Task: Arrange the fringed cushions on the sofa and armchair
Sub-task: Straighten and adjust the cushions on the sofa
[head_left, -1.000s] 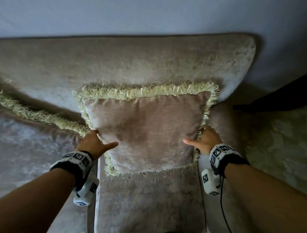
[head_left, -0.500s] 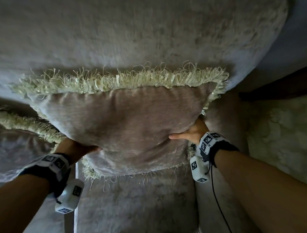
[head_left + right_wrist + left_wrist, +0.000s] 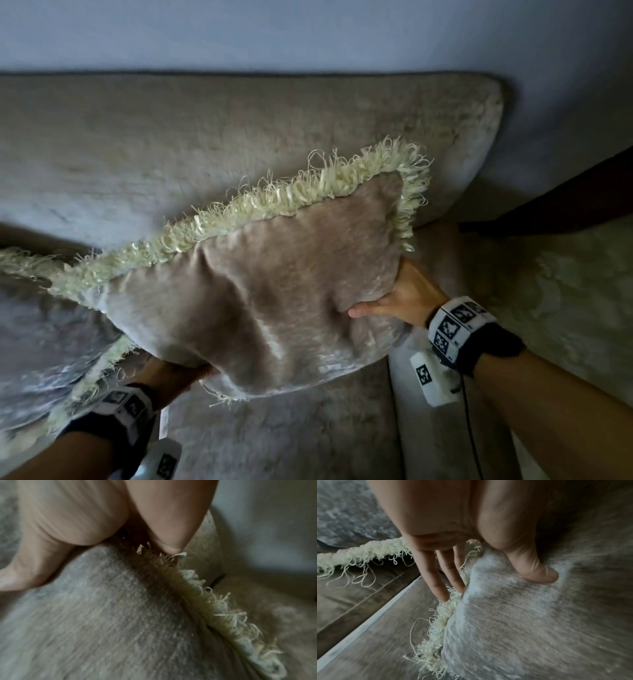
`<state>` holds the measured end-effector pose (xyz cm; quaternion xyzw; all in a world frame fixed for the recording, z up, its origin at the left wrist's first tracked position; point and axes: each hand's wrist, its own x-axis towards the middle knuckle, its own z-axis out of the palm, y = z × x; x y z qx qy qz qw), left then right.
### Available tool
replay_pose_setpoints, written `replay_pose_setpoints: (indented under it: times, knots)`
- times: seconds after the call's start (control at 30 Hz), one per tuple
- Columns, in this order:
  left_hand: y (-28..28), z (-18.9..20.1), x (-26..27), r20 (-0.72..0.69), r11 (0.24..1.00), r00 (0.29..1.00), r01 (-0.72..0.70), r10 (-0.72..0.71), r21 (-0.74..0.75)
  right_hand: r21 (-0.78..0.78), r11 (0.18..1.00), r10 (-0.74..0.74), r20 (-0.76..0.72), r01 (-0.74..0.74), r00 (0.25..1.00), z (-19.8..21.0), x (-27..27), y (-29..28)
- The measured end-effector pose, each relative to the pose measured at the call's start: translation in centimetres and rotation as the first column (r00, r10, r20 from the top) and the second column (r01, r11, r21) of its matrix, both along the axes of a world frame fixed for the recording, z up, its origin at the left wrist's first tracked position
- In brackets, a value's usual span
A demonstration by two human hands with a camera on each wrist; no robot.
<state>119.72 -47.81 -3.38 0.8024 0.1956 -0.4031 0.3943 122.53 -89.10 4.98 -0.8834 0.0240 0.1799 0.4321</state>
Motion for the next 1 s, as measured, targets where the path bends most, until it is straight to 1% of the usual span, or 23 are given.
replay_pose_setpoints:
  times: [0.07,0.1,0.17,0.2,0.23,0.27,0.33,0.37,0.4,0.43,0.47,0.53,0.6,0.63,0.7,0.83,0.97,1.0]
  knots:
    - [0.5,-0.4,-1.0,-0.067,0.997,0.995,-0.077,0.077,-0.011,-0.009,1.000,0.013,0.040,-0.012,0.999,2.0,0.1,0.5]
    - [1.0,-1.0,-1.6,-0.074,0.998,0.995,-0.062,0.060,-0.024,-0.030,0.999,0.018,0.061,-0.016,0.998,2.9,0.1,0.9]
    - [1.0,-1.4,-2.6,-0.098,1.000,0.995,0.028,-0.029,-0.007,-0.080,0.996,0.046,0.091,-0.039,0.995,4.8,0.5,1.9]
    - [1.5,-2.2,-3.1,-0.108,0.999,0.994,0.023,-0.018,0.043,-0.091,0.995,0.053,0.092,-0.045,0.994,5.5,0.7,2.4]
    - [2.1,-3.6,-3.7,-0.105,0.998,0.994,-0.022,0.028,0.060,-0.099,0.994,0.059,0.090,-0.050,0.994,6.2,1.1,2.8]
    - [2.3,-4.4,-4.0,-0.124,0.996,0.992,-0.019,0.030,0.086,-0.115,0.992,0.069,0.090,-0.059,0.994,6.6,1.5,3.2]
    - [1.6,-4.4,-4.1,-0.124,0.996,0.992,0.041,-0.032,0.073,-0.158,0.985,0.089,0.082,-0.075,0.993,7.0,2.5,3.7]
    - [0.2,-3.5,-3.6,-0.117,0.997,0.993,0.005,0.005,0.079,-0.182,0.980,0.089,0.068,-0.076,0.994,6.8,3.1,3.9]
    - [-0.6,-3.4,-3.3,-0.131,0.996,0.991,0.006,0.006,0.092,-0.211,0.975,0.077,0.043,-0.067,0.996,6.3,3.5,4.1]
    - [-1.3,-3.7,-3.1,-0.116,0.996,0.993,-0.012,0.023,0.093,-0.243,0.969,0.059,0.019,-0.053,0.998,5.4,4.0,4.1]
    - [-1.8,-4.2,-2.8,-0.125,0.992,0.992,0.049,-0.035,0.115,-0.280,0.959,0.039,-0.009,-0.040,0.999,4.3,4.5,4.3]
    - [-2.4,-4.9,-2.2,-0.098,0.990,0.995,0.047,-0.034,0.134,-0.345,0.938,0.026,-0.053,-0.042,0.998,2.1,5.2,4.5]
    - [-3.2,-4.8,-1.5,-0.048,0.998,0.999,0.021,-0.018,0.064,-0.369,0.927,0.039,-0.077,-0.065,0.996,-0.2,5.7,4.7]
    - [-3.1,-4.9,-1.3,-0.014,0.998,1.000,0.010,-0.009,0.060,-0.375,0.925,0.040,-0.078,-0.066,0.996,-1.2,6.0,4.6]
    - [-3.2,-4.0,-0.4,0.039,0.991,0.997,0.069,-0.074,0.114,-0.388,0.920,0.022,-0.074,-0.050,0.997,-2.2,6.3,4.8]
    - [-3.1,-1.6,1.2,0.094,0.969,0.986,0.113,-0.136,0.218,-0.441,0.897,-0.049,-0.062,0.016,0.997,-0.5,5.7,5.4]
    - [-2.5,1.2,2.1,0.128,0.960,0.979,0.121,-0.157,0.254,-0.493,0.867,-0.099,-0.029,0.072,0.995,1.8,3.9,5.0]
    - [-2.4,2.3,2.4,0.148,0.965,0.982,0.078,-0.118,0.250,-0.506,0.858,-0.109,-0.017,0.086,0.994,2.2,3.4,5.0]
